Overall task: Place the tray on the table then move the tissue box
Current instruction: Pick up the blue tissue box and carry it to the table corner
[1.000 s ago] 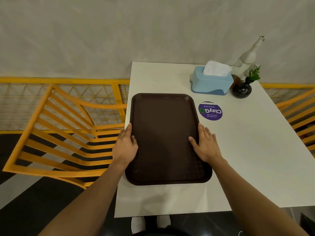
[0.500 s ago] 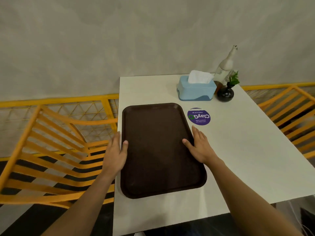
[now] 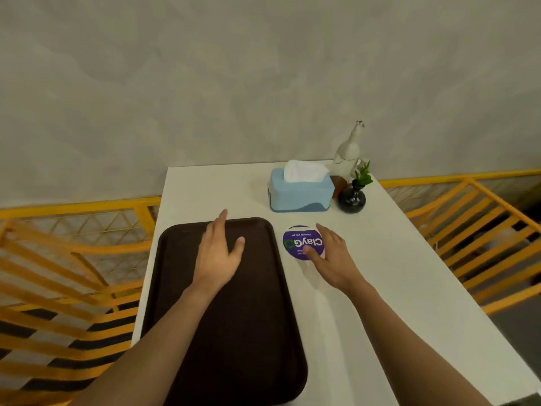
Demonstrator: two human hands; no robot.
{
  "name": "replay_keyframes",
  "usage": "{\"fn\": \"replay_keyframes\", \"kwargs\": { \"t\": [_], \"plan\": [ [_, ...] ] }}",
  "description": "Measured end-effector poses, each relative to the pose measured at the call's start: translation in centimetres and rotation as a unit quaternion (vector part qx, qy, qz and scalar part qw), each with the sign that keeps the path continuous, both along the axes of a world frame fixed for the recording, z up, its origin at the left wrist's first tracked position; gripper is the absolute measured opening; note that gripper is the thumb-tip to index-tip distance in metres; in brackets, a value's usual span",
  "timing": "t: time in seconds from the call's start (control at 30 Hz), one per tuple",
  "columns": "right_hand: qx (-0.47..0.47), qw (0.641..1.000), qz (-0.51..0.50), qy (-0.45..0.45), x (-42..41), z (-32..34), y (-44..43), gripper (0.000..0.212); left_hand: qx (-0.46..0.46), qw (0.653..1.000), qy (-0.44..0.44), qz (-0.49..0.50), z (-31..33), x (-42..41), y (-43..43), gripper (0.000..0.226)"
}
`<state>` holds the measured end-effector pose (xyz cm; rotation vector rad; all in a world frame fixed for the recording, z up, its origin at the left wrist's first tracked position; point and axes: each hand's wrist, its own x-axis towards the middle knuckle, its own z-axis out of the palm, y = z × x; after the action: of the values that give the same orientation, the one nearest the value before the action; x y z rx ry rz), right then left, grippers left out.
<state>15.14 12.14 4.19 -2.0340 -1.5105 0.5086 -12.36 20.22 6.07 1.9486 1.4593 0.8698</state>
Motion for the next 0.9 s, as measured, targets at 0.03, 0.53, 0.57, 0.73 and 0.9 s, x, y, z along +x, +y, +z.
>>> {"fn": "replay_keyframes", "kwargs": {
  "t": [0.03,0.53,0.57,0.73,0.9],
  "plan": [
    [0.009,1.000,-0.003,0.000,1.0,0.5,1.0,0.073,0.001,1.000,0.000,-0.005,0.2,1.6,0.7,0.076],
    [0.122,0.987,0.002,0.107,11.6,-0.8,15.1,0.073,-0.082,0.995,-0.054,0.011,-2.9,18.3,13.0,0.125],
    [0.129,0.984,0.007,0.125,11.6,-1.4,15.3,0.071,-0.094,0.994,-0.063,0.009,-3.1,18.7,13.5,0.127],
    [0.139,0.969,0.005,0.204,11.6,-3.2,16.1,0.073,-0.094,0.987,-0.130,-0.019,-4.0,19.5,15.3,0.094],
    [0.140,0.968,-0.016,0.209,11.3,-3.7,16.7,0.082,-0.074,0.986,-0.150,-0.007,-4.4,19.7,15.7,0.086]
  ]
}}
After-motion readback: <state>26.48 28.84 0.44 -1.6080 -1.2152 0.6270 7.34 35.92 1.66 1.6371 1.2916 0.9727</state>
